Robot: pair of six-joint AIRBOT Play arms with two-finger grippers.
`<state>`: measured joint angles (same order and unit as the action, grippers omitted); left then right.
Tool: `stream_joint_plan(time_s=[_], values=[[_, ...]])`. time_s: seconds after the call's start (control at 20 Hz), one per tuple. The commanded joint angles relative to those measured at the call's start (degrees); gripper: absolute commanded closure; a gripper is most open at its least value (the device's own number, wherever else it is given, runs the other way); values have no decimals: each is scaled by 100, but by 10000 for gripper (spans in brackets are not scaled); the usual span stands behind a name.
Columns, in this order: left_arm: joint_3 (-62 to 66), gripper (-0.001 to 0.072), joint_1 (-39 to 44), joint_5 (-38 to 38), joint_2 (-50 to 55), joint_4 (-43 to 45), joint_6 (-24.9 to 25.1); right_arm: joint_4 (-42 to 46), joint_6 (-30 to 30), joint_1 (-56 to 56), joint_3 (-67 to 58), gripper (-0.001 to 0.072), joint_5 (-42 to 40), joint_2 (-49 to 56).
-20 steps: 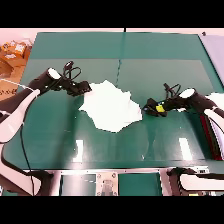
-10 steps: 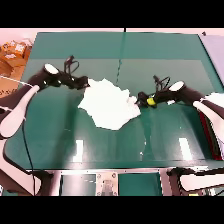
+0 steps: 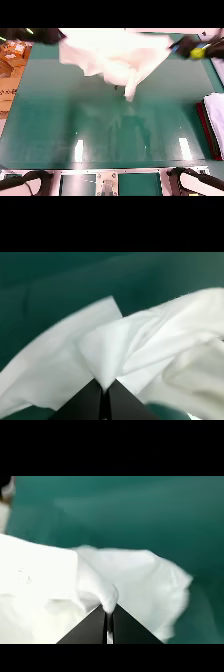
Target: Fold the shirts.
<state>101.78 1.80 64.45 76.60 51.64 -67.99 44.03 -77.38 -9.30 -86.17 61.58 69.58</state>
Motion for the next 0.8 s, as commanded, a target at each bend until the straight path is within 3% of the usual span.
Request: stream_joint_plan(time_s=[0.0, 0.2, 0.4, 0.55, 0.75], values=[[479, 685, -28, 35, -1147, 243, 105, 11, 2, -391, -815, 694, 66, -1025], [726, 686, -28, -28, -2039, 214, 157, 9, -15, -686, -1364, 694, 33, -1976], [798, 685, -28, -577, -2531, 258, 404, 116, -13, -697, -1633, 694, -579, -2479], [787, 685, -28, -898, -2426, 426, 398, 164, -15, -697, -1681, 694, -890, -2406], [780, 685, -26, -817, -1572, 448, 341, 164, -15, -697, -1676, 694, -584, -1665]])
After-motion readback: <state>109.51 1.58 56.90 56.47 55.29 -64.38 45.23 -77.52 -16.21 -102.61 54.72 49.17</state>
